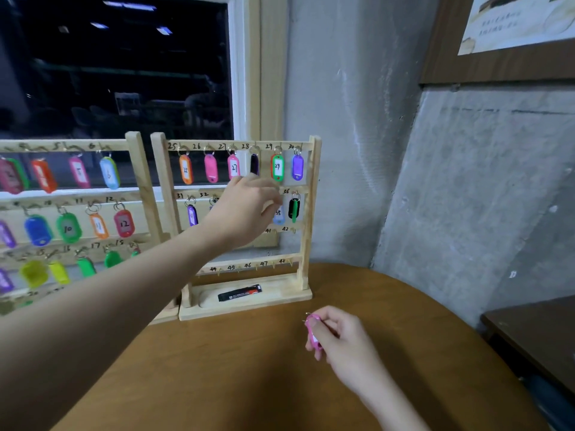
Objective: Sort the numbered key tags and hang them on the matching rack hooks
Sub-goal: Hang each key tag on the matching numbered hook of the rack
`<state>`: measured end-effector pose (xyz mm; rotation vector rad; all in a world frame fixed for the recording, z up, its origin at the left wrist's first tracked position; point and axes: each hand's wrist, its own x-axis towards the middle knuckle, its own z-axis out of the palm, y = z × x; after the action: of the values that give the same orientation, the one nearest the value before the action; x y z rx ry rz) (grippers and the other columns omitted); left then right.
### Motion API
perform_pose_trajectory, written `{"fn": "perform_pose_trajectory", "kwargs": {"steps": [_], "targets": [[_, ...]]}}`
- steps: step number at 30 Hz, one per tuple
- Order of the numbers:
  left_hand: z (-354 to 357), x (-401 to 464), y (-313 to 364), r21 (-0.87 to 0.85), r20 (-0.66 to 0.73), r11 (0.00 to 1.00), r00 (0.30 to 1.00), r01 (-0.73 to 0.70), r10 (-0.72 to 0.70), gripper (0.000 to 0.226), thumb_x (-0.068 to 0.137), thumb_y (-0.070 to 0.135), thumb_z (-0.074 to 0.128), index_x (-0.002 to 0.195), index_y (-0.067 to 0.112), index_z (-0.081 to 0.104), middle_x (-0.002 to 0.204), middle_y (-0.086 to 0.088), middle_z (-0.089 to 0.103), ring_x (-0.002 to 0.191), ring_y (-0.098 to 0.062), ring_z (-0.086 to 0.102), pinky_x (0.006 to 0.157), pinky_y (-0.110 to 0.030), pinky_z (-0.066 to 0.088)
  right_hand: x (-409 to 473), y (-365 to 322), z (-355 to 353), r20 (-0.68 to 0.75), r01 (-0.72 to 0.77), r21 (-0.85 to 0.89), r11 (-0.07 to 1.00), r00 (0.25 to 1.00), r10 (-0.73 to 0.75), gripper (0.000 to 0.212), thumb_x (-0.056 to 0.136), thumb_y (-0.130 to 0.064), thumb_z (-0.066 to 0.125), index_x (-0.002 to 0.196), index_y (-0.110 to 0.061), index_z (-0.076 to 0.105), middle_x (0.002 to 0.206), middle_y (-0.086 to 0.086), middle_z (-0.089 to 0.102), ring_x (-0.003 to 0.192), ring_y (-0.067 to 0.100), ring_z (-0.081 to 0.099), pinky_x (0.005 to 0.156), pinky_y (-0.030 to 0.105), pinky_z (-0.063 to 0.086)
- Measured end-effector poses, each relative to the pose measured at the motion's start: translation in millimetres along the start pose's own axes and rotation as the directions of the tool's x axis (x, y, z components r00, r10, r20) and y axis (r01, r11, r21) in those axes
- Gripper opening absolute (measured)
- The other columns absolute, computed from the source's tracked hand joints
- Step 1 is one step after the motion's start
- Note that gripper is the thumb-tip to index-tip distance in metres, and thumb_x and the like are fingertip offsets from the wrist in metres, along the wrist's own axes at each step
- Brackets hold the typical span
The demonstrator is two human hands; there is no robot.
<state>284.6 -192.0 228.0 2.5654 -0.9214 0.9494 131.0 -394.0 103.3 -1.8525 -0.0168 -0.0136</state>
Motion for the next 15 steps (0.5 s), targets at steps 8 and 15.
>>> {"fn": "perform_pose_trajectory", "kwargs": {"steps": [8, 15], "targets": [[-52.3, -80.7, -21.3, 0.001, 0.047, 1.0, 0.999, -0.017, 0.017, 0.012, 0.095, 0.016, 0.063, 0.098, 0.017, 0.075, 0.094, 0.005, 0.069, 0.089, -0.017, 0.06, 0.085, -0.035, 0.049, 27.0, -41.3, 47.9, 0.04, 0.107, -0.006, 0.994, 0.994, -0.106, 0.021, 0.104, -0.017, 0.055, 0.095, -0.005, 0.068, 0.081, 0.02, 0.07, 0.058, 0.012, 0.056, 0.053, 0.013, 0.04], [-68.6, -190.7, -46.5, -0.071, 0.195, 0.96, 0.948, 0.269, -0.251, 0.013, 0.097, 0.021, 0.06, 0.101, 0.025, 0.072, 0.094, 0.014, 0.065, 0.081, -0.003, 0.06, 0.073, -0.025, 0.053, 59.9, -68.7, 108.1, 0.03, 0.133, 0.017, 0.991, 0.991, -0.133, 0.016, 0.105, -0.021, 0.053, 0.1, -0.015, 0.067, 0.085, 0.016, 0.07, 0.06, 0.013, 0.059, 0.054, 0.018, 0.046]]}}
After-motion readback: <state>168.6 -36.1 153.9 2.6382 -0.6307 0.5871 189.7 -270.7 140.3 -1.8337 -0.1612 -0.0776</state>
